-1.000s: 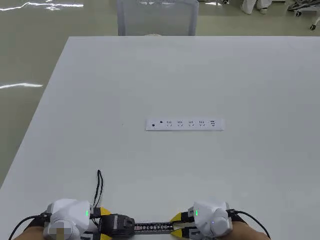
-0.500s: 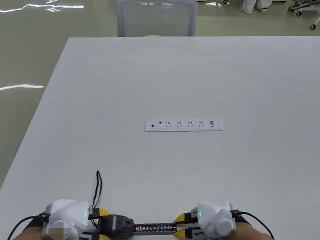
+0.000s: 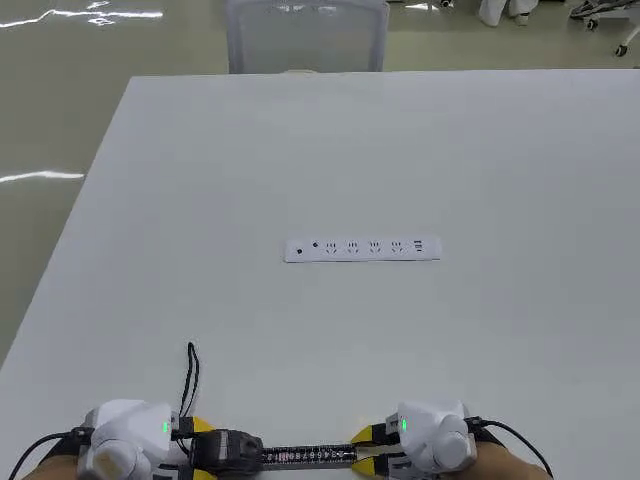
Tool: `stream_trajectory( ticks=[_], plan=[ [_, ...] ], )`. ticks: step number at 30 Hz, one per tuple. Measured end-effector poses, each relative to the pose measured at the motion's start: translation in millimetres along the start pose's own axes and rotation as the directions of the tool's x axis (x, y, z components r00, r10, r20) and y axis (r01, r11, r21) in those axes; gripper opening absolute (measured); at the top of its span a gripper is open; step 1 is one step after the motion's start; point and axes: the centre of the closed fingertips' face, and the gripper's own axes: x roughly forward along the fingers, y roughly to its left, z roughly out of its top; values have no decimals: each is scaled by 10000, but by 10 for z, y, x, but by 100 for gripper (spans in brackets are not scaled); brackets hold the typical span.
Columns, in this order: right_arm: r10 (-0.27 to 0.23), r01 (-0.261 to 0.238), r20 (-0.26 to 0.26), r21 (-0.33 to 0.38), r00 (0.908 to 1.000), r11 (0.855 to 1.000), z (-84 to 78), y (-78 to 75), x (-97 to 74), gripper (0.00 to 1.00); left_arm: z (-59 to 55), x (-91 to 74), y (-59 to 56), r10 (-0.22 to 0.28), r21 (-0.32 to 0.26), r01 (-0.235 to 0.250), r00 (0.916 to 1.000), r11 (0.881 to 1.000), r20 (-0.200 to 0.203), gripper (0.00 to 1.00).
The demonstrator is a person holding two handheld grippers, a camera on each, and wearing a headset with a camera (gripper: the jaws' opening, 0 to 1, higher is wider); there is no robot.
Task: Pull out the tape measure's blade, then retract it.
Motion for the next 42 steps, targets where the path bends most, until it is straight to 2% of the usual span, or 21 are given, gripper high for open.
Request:
stream_trajectory(
  ticks=[16,42],
  plan=[
    [-72,73,-118,62,9999,10000,-145,-24,-151,10,15,11,-2,-81,-18,81,9999,10000,-74,27],
    [-138,140,-182,97,9997,9999,-204,-15,-261,10,1,2,8,-109,1,109,9998,9999,-145,27]
  ],
)
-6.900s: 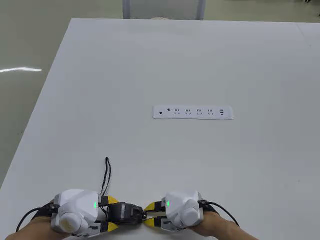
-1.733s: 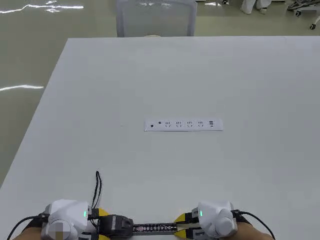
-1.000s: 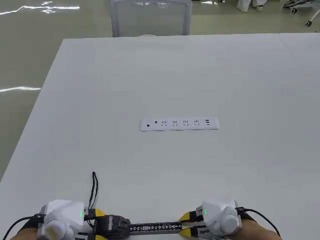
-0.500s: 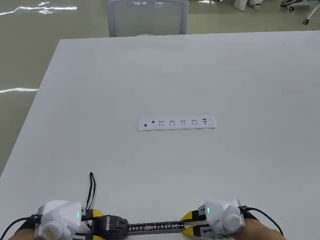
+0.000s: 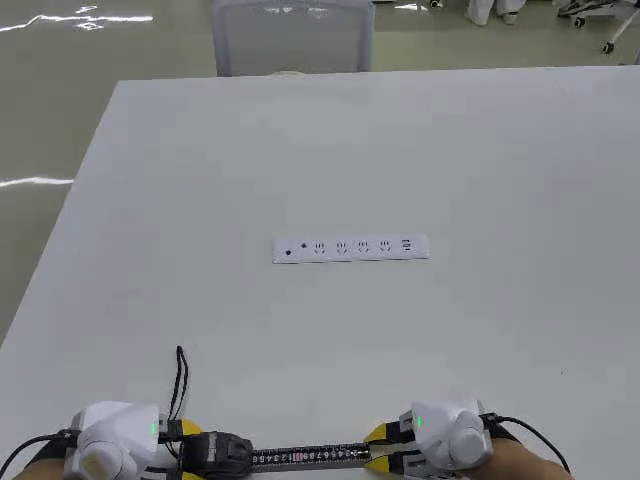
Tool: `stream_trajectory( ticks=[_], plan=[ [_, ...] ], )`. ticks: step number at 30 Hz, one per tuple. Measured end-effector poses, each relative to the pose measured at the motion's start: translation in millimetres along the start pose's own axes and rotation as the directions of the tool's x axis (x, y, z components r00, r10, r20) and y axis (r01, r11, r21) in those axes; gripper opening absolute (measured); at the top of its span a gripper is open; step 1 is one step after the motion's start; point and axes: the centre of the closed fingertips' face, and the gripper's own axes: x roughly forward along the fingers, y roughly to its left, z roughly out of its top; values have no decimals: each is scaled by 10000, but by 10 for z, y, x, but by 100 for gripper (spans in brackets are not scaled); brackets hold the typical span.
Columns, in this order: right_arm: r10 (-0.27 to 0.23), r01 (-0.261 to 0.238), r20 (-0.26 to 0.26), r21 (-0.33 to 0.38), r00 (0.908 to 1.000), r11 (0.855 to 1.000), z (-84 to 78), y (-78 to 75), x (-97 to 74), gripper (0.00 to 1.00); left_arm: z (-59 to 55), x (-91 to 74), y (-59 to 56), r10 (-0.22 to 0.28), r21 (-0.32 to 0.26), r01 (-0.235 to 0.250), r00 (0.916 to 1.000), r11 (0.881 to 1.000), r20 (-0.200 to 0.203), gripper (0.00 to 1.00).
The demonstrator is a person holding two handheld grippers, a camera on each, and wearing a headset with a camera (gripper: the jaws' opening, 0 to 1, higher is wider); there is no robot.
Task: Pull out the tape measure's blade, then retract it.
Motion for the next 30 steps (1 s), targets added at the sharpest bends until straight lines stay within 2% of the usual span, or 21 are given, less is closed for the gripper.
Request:
stream_trajectory(
  ticks=[30],
  plan=[
    [-158,159,-56,164,9999,9997,-144,2,-166,10,-1,17,-2,-62,9,62,9999,10000,-142,27]
  ],
)
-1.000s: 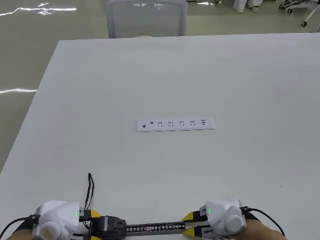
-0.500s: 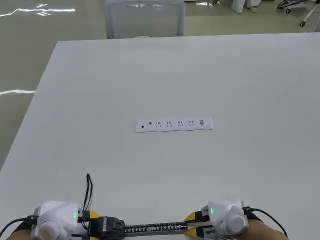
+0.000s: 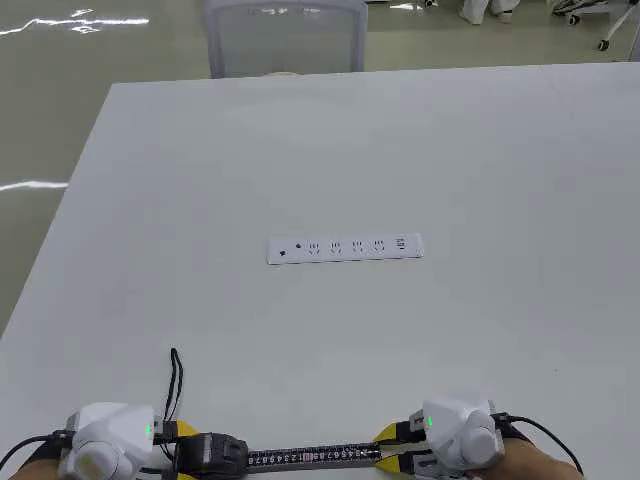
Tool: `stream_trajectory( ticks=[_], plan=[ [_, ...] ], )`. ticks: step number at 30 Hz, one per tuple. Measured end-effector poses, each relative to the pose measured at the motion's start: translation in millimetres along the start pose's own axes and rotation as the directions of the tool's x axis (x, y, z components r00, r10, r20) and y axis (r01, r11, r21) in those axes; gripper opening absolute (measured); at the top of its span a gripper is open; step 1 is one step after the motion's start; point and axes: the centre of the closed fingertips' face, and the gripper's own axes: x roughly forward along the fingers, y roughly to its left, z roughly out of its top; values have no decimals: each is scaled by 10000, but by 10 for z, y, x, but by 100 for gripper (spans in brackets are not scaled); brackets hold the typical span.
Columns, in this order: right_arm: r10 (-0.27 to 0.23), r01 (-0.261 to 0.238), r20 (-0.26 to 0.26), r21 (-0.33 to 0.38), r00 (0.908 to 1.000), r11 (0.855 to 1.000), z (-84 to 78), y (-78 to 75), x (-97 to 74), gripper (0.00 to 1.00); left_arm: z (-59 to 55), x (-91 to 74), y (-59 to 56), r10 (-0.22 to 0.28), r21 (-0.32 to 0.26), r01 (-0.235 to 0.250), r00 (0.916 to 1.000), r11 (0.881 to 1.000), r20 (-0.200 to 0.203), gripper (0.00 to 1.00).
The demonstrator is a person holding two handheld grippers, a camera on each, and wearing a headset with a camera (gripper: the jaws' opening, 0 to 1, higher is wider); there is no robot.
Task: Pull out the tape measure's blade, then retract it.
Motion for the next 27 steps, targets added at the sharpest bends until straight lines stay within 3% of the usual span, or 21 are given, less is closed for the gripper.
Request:
stream_trajectory(
  ticks=[27],
  plan=[
    [-39,39,-23,153,10000,9999,-111,-13,-131,10,10,1,-11,-38,-30,37,10000,10000,-66,27]
  ],
)
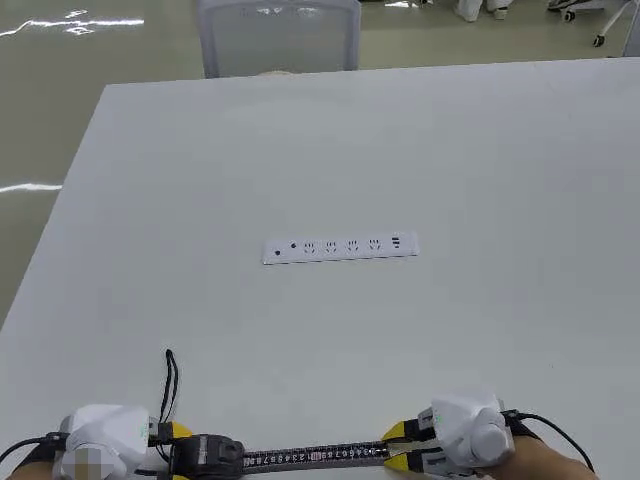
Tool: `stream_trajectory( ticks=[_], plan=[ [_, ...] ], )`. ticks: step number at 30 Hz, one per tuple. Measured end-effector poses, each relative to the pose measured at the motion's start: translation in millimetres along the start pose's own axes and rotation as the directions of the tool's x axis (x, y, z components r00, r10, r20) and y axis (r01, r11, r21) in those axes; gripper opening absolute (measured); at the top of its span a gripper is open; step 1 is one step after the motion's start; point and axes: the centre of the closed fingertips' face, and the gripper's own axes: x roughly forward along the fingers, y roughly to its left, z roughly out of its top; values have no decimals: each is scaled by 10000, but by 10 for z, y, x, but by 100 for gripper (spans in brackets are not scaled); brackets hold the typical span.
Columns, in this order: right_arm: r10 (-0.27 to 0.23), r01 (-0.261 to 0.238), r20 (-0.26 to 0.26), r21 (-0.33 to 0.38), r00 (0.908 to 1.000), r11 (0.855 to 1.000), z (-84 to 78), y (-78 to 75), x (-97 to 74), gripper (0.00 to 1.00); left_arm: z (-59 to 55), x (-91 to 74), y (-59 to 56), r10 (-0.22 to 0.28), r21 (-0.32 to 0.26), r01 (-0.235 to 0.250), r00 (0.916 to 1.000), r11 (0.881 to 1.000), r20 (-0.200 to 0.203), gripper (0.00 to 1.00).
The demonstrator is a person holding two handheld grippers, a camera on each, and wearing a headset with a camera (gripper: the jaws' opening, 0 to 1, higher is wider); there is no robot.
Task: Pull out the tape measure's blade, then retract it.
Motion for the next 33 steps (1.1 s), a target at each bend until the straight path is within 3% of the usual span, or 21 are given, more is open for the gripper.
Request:
stream_trajectory(
  ticks=[33],
  plan=[
    [-41,43,-76,205,10000,9998,-127,0,-161,10,-1,7,0,-126,29,126,9999,9999,-83,27]
  ],
)
